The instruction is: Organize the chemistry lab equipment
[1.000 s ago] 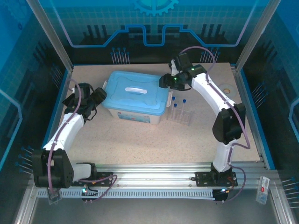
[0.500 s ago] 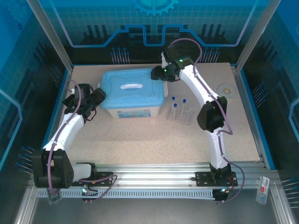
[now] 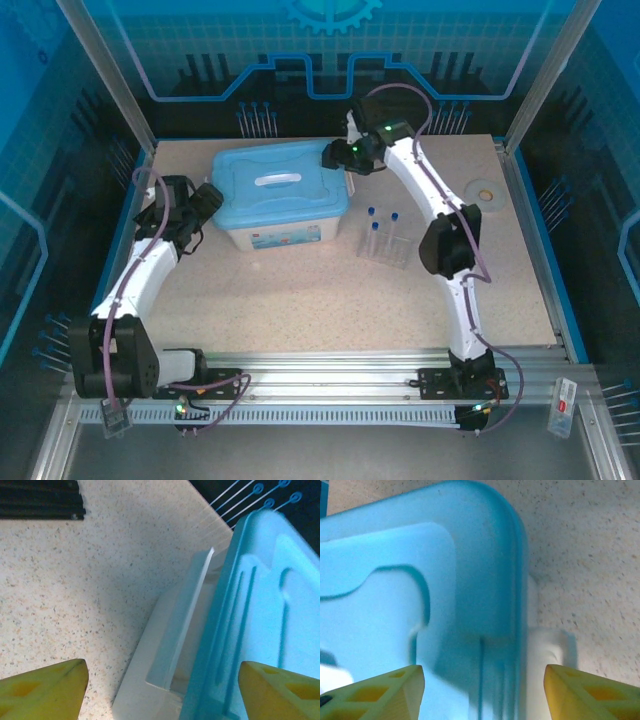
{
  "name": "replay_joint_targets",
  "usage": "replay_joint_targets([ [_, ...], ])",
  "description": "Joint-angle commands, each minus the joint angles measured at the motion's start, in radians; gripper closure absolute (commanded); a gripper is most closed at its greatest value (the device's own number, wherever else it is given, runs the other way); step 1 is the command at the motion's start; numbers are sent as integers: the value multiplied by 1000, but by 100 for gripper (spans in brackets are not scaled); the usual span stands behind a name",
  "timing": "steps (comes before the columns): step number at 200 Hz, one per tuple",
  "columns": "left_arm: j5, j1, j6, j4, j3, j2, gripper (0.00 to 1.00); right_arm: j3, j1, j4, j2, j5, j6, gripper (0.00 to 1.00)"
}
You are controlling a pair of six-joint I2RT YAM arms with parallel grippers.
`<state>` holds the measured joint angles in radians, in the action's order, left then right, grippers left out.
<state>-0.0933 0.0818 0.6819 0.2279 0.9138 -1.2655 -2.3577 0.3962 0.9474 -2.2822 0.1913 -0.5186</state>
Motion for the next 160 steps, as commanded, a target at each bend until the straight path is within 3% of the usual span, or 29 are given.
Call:
replay_joint_targets([
  [1, 29, 25, 4, -7, 10, 55, 20, 103, -52, -113, 166, 36, 11, 34],
  [44, 43, 35, -15, 27, 51, 66, 19, 238, -89, -159, 247, 62, 30, 33],
  [111, 65, 33, -89, 106, 129, 44, 23, 396, -149, -256, 239, 253, 29, 26],
  [160, 166, 26, -46, 96, 104, 17, 23, 455, -161, -294, 225, 297, 22, 25],
])
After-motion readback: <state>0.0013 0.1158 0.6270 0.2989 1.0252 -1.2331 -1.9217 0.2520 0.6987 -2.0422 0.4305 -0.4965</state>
